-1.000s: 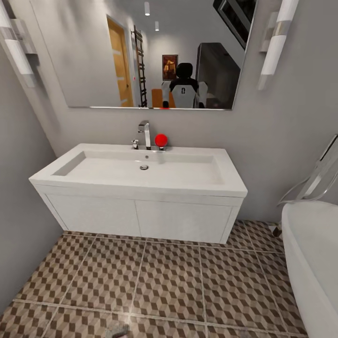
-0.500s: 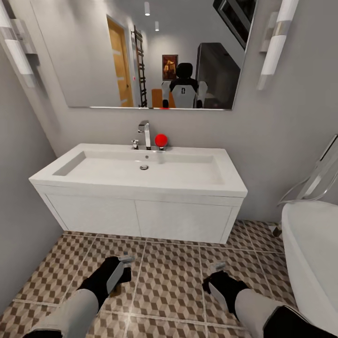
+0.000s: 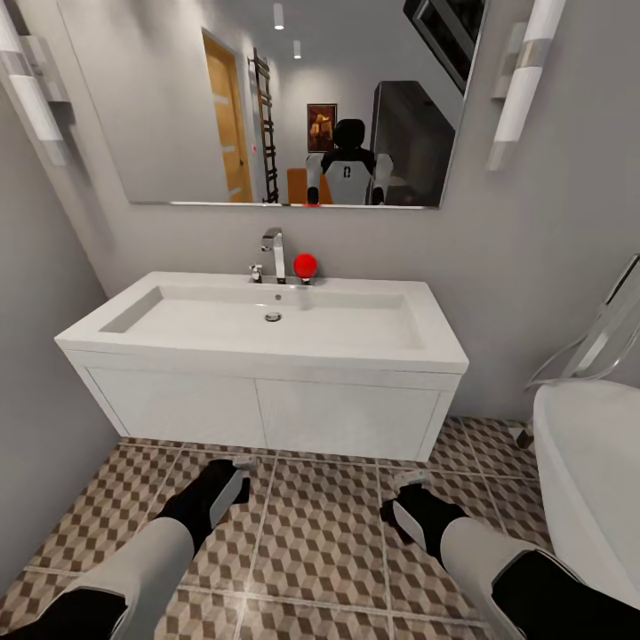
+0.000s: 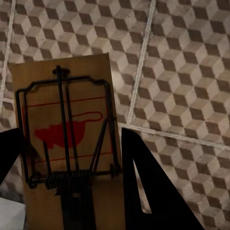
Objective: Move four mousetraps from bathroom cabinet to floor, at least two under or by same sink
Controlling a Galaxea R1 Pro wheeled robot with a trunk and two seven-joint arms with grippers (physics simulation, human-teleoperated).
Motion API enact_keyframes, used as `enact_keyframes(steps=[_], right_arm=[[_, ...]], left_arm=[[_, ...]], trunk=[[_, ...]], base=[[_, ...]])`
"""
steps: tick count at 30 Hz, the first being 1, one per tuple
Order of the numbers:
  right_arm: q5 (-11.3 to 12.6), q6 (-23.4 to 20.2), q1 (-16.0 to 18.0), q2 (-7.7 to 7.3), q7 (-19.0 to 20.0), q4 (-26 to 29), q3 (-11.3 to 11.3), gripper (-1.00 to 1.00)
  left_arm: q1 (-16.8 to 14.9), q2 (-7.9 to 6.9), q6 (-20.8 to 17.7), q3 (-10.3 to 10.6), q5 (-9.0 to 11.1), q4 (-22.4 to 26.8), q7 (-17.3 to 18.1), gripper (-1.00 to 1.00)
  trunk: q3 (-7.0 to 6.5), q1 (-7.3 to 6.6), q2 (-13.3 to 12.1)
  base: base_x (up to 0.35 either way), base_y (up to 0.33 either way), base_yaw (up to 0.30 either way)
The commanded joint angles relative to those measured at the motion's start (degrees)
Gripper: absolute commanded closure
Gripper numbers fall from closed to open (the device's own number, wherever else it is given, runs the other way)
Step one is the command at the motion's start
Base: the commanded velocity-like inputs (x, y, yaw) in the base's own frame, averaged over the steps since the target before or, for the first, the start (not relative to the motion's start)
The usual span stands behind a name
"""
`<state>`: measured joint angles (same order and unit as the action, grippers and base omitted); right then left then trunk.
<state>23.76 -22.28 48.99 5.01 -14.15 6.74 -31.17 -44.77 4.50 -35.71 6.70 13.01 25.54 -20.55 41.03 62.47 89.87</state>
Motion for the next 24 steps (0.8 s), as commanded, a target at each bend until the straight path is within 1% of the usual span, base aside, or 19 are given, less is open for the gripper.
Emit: enact_keyframes(steps=[1, 8, 10, 12, 16, 19, 24], right_arm=[[0.6, -0.4, 0.0, -0.01, -0.4, 0.1, -0.5, 1.00], [0.5, -0.6, 0.1, -0.01, -0.1, 0.1, -0.5, 1.00], [0.5, -0.6, 0.1, -0.01, -0.1, 0.1, -0.5, 1.00], [0.5, -0.6, 0.1, -0.04, -0.1, 0.1, -0.5, 1.00], [0.4, -0.6, 0.1, -0.02, 0.0, 0.2, -0.4, 1.00], [0.4, -0.6, 0.1, -0.01, 0.1, 0.2, -0.4, 1.00], [0.4, -0.6, 0.1, 0.00, 0.2, 0.2, -0.4, 1.00]], left_arm=[[0.0, -0.07, -0.3, 0.6, 0.4, 0.2, -0.4, 1.00], [-0.2, 0.17, -0.2, 1.2, 0.4, 0.5, -0.4, 1.00], [-0.2, 0.14, -0.2, 2.7, 0.4, 0.3, -0.4, 1.00], [-0.2, 0.15, -0.3, 5.1, 0.4, 0.2, -0.4, 1.00], [-0.2, 0.15, -0.2, 8.0, 0.6, 0.6, -0.1, 1.00], [-0.2, 0.15, -0.1, 8.6, 0.7, 0.8, 0.0, 1.00], [-0.2, 0.15, -0.1, 8.8, 0.9, 0.9, 0.0, 1.00]], trunk=[[0.05, 0.00, 0.0], [0.05, 0.00, 0.0], [0.05, 0.00, 0.0], [0.05, 0.00, 0.0], [0.05, 0.00, 0.0], [0.05, 0.00, 0.0], [0.05, 0.00, 0.0]], base=[[0.000, 0.000, 0.000], [0.000, 0.000, 0.000], [0.000, 0.000, 0.000], [0.000, 0.000, 0.000], [0.000, 0.000, 0.000], [0.000, 0.000, 0.000], [0.000, 0.000, 0.000]])
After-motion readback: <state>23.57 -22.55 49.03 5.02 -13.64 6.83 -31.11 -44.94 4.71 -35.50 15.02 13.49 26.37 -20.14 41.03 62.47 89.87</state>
